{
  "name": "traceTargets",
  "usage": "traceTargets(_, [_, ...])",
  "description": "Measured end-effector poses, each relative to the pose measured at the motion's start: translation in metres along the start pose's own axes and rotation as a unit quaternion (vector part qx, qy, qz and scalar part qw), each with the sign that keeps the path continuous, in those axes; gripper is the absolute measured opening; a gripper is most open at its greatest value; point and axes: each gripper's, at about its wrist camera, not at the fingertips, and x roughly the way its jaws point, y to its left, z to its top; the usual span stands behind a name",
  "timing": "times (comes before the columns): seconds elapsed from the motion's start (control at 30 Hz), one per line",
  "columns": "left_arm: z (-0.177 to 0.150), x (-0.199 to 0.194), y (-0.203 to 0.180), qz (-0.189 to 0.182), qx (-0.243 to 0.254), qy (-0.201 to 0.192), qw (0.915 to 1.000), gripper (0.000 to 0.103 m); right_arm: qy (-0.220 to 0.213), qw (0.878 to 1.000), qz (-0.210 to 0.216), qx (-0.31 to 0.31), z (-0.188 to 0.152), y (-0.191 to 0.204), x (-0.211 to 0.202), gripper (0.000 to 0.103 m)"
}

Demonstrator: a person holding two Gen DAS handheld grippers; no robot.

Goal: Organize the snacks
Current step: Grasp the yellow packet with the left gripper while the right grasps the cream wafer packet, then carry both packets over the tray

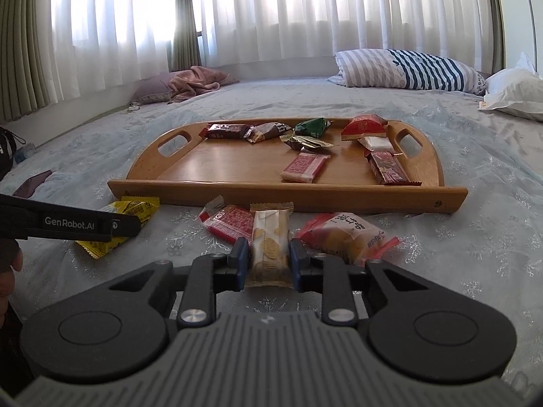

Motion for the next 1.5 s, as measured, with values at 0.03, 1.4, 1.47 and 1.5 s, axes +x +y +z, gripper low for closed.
traceTargets(0.03, [0.001,-0.003,0.0,-0.001,-0.002,-0.002,1.0,0.055,-0.001,1.0,-0.001,0.003,0.0,0.0,-0.001,0.029])
traceTargets(1.4, [0.058,-0.003,0.0,-0.039,-0.022,-0.032,0.9985,0.055,-0.015,1.0,-0.015,0.018,0.049,0.011,0.005,0.024])
traceTargets(1.47, [0.069,0.004,-0.001,-0.038,-0.022,-0.034,0.9984,0.055,-0.019,0.999,-0.009,0.024,0.06,0.009,0.012,0.024])
traceTargets(1.5, [0.074,0.008,0.0,-0.037,-0.024,-0.034,0.9984,0.055,-0.021,0.999,-0.005,0.028,0.066,0.008,0.017,0.024])
